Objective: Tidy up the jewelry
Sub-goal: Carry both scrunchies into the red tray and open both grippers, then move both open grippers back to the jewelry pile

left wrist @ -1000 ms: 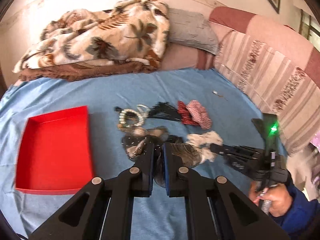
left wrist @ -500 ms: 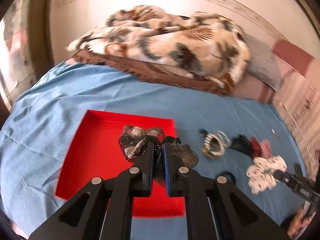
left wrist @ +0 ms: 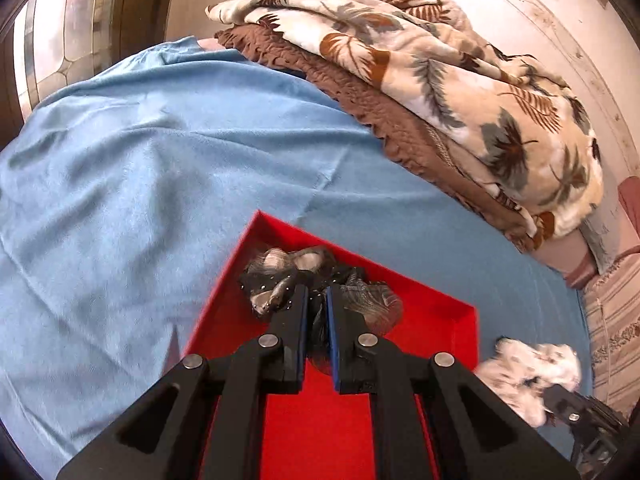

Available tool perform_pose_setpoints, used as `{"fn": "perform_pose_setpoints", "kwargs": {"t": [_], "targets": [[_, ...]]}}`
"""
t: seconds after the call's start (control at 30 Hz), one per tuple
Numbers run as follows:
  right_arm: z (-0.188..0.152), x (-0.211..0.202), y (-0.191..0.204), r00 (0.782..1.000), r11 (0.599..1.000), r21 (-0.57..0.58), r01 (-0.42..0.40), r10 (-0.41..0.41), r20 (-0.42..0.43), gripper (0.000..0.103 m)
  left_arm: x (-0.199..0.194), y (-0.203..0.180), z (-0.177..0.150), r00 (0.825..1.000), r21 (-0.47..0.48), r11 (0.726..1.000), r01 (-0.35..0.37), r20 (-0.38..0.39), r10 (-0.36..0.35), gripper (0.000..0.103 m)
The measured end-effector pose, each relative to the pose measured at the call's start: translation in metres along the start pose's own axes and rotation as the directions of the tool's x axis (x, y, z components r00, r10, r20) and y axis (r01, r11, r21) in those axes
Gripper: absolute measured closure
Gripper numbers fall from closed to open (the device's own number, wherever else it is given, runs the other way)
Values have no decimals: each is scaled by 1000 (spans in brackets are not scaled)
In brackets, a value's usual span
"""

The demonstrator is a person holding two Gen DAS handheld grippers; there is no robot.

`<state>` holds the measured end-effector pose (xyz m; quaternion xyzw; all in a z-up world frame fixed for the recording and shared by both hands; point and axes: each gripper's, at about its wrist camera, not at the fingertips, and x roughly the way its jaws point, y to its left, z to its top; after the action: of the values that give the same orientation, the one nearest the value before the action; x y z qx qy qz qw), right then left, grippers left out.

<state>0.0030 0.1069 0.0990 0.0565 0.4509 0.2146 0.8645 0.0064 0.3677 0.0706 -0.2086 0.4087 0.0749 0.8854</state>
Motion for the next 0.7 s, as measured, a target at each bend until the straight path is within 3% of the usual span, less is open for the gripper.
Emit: {"fn": "perform_pose_setpoints", "kwargs": {"t": [0.1,0.2,0.33,0.37,0.43,0.47,0.5,0.7], "targets": [[13,43,19,999,998,-45,40,-42,-35,91,7,6,3,999,7,999,-52,6,52,92],[20,76,25,995,995,-67,77,-81,-62,91,11,14,5,998,-18,998,-61,-7,61,90],[23,100,27,988,989,-79,122,-128,-83,89,4,20,7,999,-41,998,-53,4,54,72],[22,102,27,987,988,-82,134,-141,-83,83,1,21,7,999,-50,998,-40,9,41,69],[21,101,27,984,985,-86,150,-157,-81,61,-7,22,8,1000,-63,998,-19,23,20,57],[22,98,28,984,984,-88,157,-163,-71,45,-10,21,8,999,-67,998,-11,30,13,55],[22,92,28,985,983,-88,159,-165,-57,37,-15,22,8,999,-70,998,2,39,0,52],[4,47,19,984,983,-65,174,-176,-30,31,-37,26,2,997,-99,994,44,64,-38,46]]}}
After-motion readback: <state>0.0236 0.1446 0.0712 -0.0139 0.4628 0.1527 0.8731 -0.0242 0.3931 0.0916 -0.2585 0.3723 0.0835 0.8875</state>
